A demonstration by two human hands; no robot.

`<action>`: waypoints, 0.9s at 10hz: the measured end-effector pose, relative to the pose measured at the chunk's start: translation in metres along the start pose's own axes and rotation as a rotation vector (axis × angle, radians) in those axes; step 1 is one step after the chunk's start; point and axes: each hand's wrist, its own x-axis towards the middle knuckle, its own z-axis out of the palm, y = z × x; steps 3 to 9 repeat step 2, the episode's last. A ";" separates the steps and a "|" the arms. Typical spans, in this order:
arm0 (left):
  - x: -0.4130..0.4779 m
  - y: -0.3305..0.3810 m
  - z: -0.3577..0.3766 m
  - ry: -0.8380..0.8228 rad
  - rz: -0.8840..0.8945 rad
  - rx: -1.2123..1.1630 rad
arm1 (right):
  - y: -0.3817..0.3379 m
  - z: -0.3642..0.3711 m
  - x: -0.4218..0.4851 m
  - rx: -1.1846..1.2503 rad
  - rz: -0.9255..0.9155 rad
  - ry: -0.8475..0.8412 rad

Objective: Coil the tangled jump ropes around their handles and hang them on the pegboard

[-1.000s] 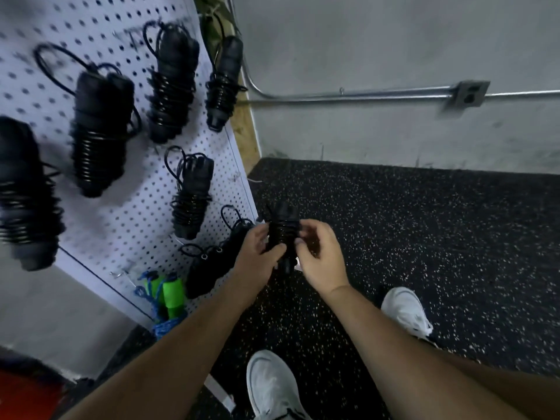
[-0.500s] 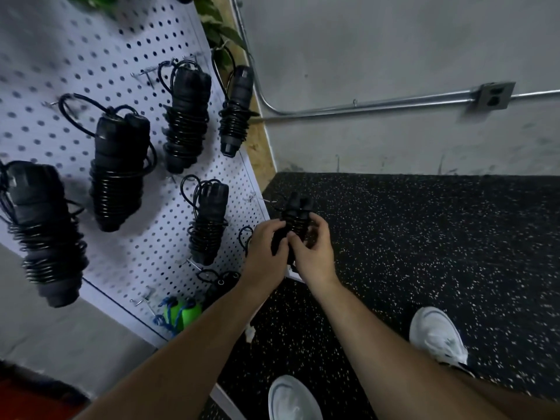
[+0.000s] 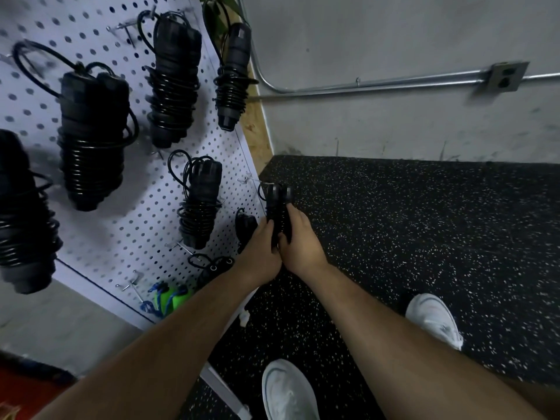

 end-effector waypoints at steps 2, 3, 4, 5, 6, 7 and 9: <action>0.002 -0.011 0.006 -0.048 -0.010 0.070 | 0.012 0.001 -0.009 -0.196 0.016 -0.127; 0.002 -0.011 0.006 -0.048 -0.010 0.070 | 0.012 0.001 -0.009 -0.196 0.016 -0.127; 0.002 -0.011 0.006 -0.048 -0.010 0.070 | 0.012 0.001 -0.009 -0.196 0.016 -0.127; 0.002 -0.011 0.006 -0.048 -0.010 0.070 | 0.012 0.001 -0.009 -0.196 0.016 -0.127; 0.002 -0.011 0.006 -0.048 -0.010 0.070 | 0.012 0.001 -0.009 -0.196 0.016 -0.127; 0.002 -0.011 0.006 -0.048 -0.010 0.070 | 0.012 0.001 -0.009 -0.196 0.016 -0.127; 0.002 -0.011 0.006 -0.048 -0.010 0.070 | 0.012 0.001 -0.009 -0.196 0.016 -0.127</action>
